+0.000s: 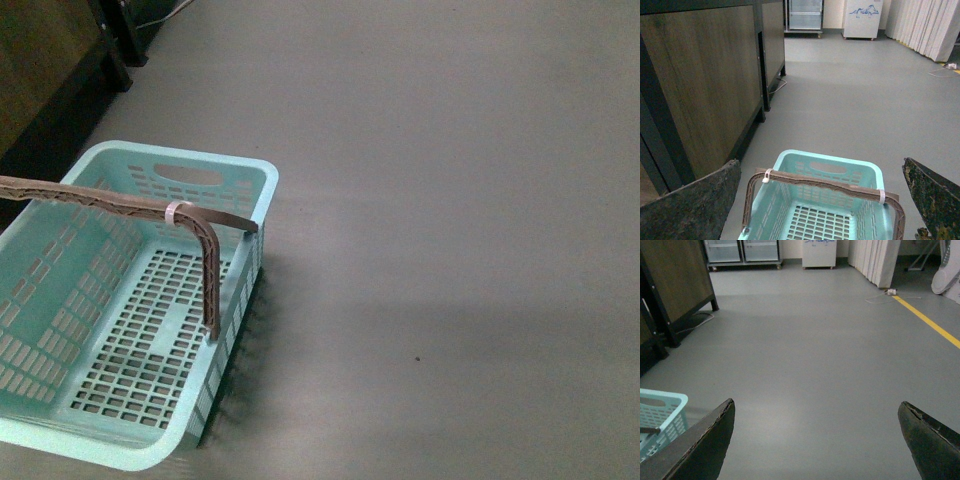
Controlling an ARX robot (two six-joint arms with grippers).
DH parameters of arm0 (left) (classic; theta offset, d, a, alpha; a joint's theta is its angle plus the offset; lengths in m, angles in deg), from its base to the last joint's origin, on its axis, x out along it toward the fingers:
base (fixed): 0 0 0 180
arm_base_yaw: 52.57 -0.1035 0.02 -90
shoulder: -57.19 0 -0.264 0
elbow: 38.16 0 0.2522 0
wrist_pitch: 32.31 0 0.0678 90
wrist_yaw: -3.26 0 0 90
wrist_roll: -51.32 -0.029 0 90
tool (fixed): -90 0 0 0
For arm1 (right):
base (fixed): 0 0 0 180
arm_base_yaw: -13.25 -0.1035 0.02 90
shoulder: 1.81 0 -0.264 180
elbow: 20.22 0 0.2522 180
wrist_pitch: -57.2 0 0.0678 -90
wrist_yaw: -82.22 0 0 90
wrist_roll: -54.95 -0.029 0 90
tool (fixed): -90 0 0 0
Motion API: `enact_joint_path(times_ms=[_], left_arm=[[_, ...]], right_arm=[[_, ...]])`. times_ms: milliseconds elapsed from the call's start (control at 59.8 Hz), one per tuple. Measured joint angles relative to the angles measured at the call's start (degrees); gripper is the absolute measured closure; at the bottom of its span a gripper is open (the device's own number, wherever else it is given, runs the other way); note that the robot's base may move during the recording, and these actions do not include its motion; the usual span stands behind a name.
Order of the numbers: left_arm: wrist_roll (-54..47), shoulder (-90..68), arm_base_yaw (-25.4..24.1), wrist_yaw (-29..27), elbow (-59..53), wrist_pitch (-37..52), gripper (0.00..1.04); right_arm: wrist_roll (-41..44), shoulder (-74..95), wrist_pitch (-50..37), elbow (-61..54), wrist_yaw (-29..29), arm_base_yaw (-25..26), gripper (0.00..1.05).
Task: Pick lemon and mango into basket
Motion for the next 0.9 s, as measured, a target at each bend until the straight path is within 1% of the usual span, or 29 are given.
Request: enact_joint_path(times_ms=[33, 67, 100, 134, 150, 201, 217, 251, 351, 435, 485, 502, 585, 619, 769, 903], left_arm=[[3.82, -1.88, -1.25, 4.07, 1.36, -4.04, 0.07], [9.53, -5.53, -2.73, 9.22, 4.13, -11.21, 0.07], [14.43, -8.24, -3.58, 12.04, 5.4, -14.67, 0.07], [19.54, -10.29, -4.07, 12.96, 5.9, -16.28, 0.07], [24.41, -11.87, -4.35, 13.38, 5.97, -16.41, 0.07], [33.73, -14.93, -4.76, 13.46, 6.4, -15.78, 0.07], [34.99, -15.54, -4.79, 13.38, 6.51, -15.5, 0.07], [37.92, -17.66, -4.98, 13.09, 6.8, -14.25, 0.07], [46.97, -27.3, -5.49, 11.87, 6.88, -6.88, 0.07], [52.81, -39.78, -4.61, 9.4, 7.13, 3.15, 0.07], [56.63, -50.77, -2.93, 7.17, 8.24, 12.02, 0.07], [57.11, -52.33, -2.67, 6.93, 8.48, 13.31, 0.07], [62.42, -69.35, -0.35, 3.48, 12.57, 25.29, 0.07], [64.02, -76.43, 0.48, 2.05, 15.08, 28.48, 0.07], [68.13, -94.55, 3.15, -0.28, 23.3, 31.65, 0.07], [70.36, -104.76, 4.59, -1.97, 30.86, 31.5, 0.07]], right_arm=[[0.0, 0.0, 0.0, 0.0, 0.0, 0.0, 0.09], [0.0, 0.0, 0.0, 0.0, 0.0, 0.0, 0.09], [0.0, 0.0, 0.0, 0.0, -0.04, 0.0, 0.09], [0.0, 0.0, 0.0, 0.0, -0.02, 0.0, 0.09], [0.0, 0.0, 0.0, 0.0, 0.04, 0.0, 0.09], [0.0, 0.0, 0.0, 0.0, 0.02, 0.0, 0.09], [0.0, 0.0, 0.0, 0.0, 0.02, 0.0, 0.09], [0.0, 0.0, 0.0, 0.0, 0.02, 0.0, 0.09], [0.0, 0.0, 0.0, 0.0, 0.02, 0.0, 0.09], [0.0, 0.0, 0.0, 0.0, 0.02, 0.0, 0.09], [0.0, 0.0, 0.0, 0.0, 0.02, 0.0, 0.09], [0.0, 0.0, 0.0, 0.0, 0.02, 0.0, 0.09], [0.0, 0.0, 0.0, 0.0, 0.02, 0.0, 0.09], [0.0, 0.0, 0.0, 0.0, 0.02, 0.0, 0.09], [0.0, 0.0, 0.0, 0.0, 0.02, 0.0, 0.09], [0.0, 0.0, 0.0, 0.0, 0.02, 0.0, 0.09]])
